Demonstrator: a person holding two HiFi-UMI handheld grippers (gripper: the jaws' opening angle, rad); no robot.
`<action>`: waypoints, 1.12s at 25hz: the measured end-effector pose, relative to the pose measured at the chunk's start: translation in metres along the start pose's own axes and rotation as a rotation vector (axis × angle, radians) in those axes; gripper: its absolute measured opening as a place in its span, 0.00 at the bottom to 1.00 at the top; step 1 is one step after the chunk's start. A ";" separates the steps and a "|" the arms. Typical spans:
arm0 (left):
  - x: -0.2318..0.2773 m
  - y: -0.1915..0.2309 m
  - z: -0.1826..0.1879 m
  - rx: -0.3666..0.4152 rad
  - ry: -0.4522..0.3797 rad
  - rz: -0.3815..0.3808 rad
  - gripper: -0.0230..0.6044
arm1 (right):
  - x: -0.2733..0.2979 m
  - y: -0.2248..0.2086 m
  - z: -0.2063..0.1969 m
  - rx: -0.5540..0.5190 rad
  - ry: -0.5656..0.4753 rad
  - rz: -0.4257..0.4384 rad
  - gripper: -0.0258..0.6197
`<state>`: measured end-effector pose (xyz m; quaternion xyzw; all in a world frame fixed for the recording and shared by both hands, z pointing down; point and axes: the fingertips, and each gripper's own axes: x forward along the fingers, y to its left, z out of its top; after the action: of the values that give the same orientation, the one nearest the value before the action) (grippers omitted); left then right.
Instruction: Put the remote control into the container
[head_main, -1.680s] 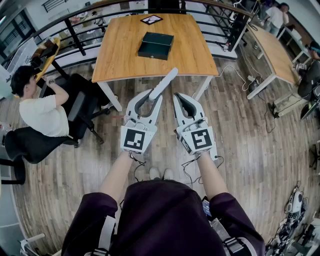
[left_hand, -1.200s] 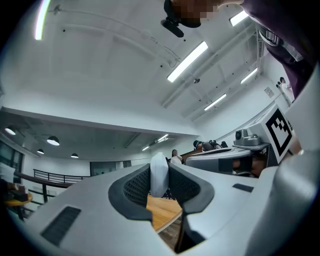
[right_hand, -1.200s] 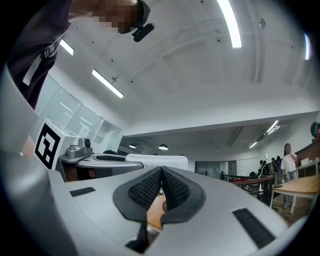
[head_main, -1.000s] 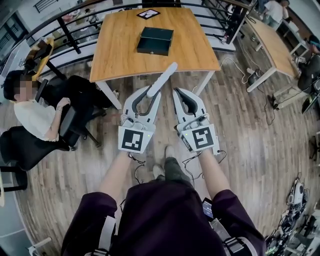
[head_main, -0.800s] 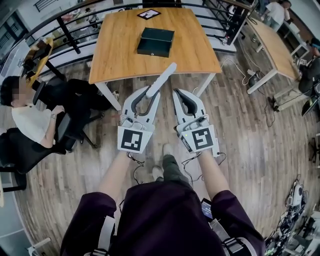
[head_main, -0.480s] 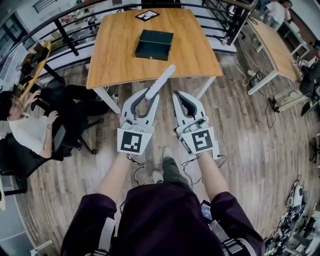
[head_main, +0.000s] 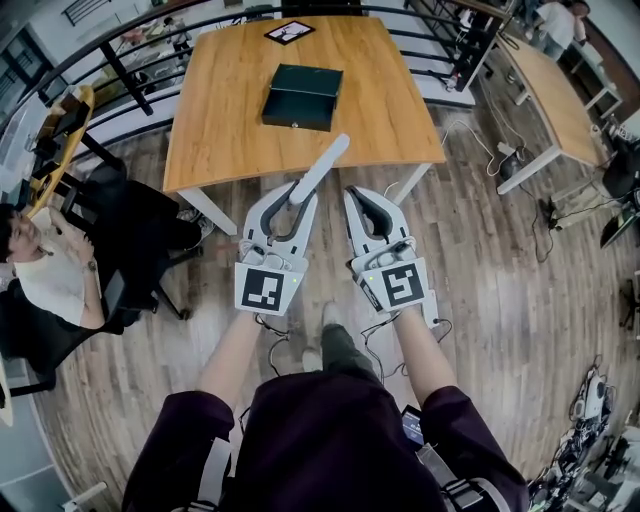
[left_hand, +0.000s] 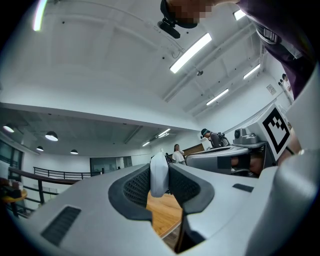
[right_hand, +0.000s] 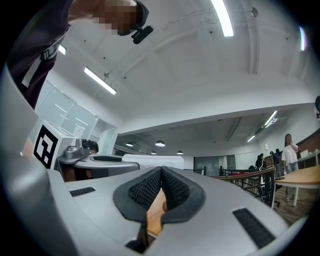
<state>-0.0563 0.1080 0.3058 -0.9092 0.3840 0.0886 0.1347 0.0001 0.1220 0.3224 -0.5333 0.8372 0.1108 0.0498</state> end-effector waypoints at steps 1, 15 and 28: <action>0.008 0.001 -0.005 0.000 0.002 0.003 0.20 | 0.004 -0.007 -0.004 0.003 0.001 0.002 0.07; 0.103 0.008 -0.033 0.018 0.042 0.026 0.20 | 0.045 -0.093 -0.027 0.039 0.009 0.039 0.07; 0.121 0.013 -0.025 0.087 0.058 0.057 0.20 | 0.054 -0.115 -0.021 0.078 -0.012 0.071 0.07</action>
<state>0.0188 0.0097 0.2947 -0.8932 0.4171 0.0494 0.1603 0.0812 0.0224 0.3170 -0.5002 0.8590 0.0827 0.0715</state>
